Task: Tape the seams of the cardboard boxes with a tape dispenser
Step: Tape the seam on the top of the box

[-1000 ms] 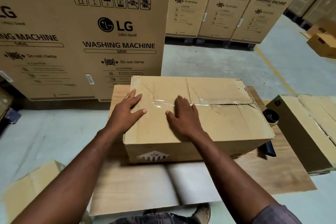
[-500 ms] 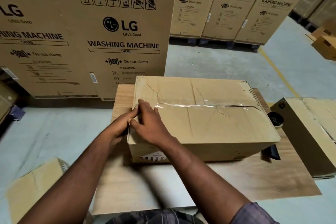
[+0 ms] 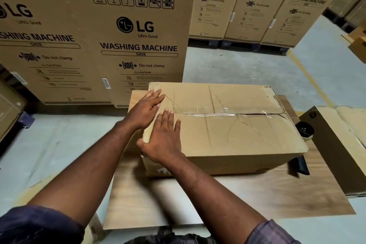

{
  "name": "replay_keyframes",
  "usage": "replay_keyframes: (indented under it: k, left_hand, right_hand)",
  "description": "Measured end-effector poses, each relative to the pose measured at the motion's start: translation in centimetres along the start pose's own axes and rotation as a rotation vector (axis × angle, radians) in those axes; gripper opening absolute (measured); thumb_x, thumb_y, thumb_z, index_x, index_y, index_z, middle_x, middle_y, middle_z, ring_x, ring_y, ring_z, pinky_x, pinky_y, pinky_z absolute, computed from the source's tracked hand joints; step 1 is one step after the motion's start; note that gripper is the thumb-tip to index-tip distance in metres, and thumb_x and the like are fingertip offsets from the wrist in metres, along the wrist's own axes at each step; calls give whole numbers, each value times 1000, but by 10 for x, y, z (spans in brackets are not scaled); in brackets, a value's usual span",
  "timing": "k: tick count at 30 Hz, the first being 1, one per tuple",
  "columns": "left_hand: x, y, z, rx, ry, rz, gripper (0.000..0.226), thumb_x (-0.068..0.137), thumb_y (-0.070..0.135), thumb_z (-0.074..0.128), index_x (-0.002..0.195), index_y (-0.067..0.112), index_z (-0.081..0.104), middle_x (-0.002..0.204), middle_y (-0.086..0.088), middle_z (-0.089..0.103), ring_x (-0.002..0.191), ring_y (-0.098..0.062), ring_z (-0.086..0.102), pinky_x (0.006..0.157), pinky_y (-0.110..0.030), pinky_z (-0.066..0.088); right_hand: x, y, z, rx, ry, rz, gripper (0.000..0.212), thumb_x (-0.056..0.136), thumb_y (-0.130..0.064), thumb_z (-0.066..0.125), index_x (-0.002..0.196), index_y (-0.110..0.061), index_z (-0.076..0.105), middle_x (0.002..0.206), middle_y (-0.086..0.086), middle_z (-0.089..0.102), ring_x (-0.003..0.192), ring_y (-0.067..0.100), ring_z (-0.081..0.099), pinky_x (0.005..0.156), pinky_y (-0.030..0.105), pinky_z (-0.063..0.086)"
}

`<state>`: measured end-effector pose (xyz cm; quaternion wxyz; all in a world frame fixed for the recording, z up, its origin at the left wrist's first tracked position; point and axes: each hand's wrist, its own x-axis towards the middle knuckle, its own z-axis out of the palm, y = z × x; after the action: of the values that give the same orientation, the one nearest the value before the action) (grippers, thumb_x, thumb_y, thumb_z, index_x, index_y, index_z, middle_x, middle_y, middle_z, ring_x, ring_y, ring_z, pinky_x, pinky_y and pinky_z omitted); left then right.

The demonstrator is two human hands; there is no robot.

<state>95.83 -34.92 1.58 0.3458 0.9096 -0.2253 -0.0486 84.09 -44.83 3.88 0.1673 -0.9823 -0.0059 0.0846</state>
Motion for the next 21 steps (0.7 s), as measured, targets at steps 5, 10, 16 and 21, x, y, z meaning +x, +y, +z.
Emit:
replay_keyframes:
  k: [5,10,16,21]
  left_hand:
    - [-33,-5,-3,60,93,-145,45,108,21,39,152,29,39,162,18,21,150,-1,7,120,-53,5]
    - [-78,3,6,68,264,-292,46,107,24,39,153,28,38,162,18,23,151,-1,10,120,-60,3]
    - [-101,41,41,210,318,-352,51,106,32,31,156,21,33,165,9,21,154,-13,6,119,-58,-9]
    - [-102,101,94,361,302,-318,64,99,42,21,155,15,35,164,2,25,155,-22,6,117,-60,-15]
  right_hand:
    - [-10,-1,-1,-88,-106,-128,103,93,-61,49,161,-4,-2,168,21,-14,155,35,-19,124,57,-9]
    - [-21,8,-8,-154,-220,-241,102,94,-51,58,162,-7,-4,169,14,-17,155,30,-19,124,58,-7]
    - [-40,59,-38,-189,-279,-338,94,92,-28,59,163,-9,-1,171,9,-11,157,24,-10,122,58,-8]
    - [-69,131,-66,-135,-286,-319,82,96,-21,52,164,-13,8,172,1,-6,158,21,-4,122,59,-5]
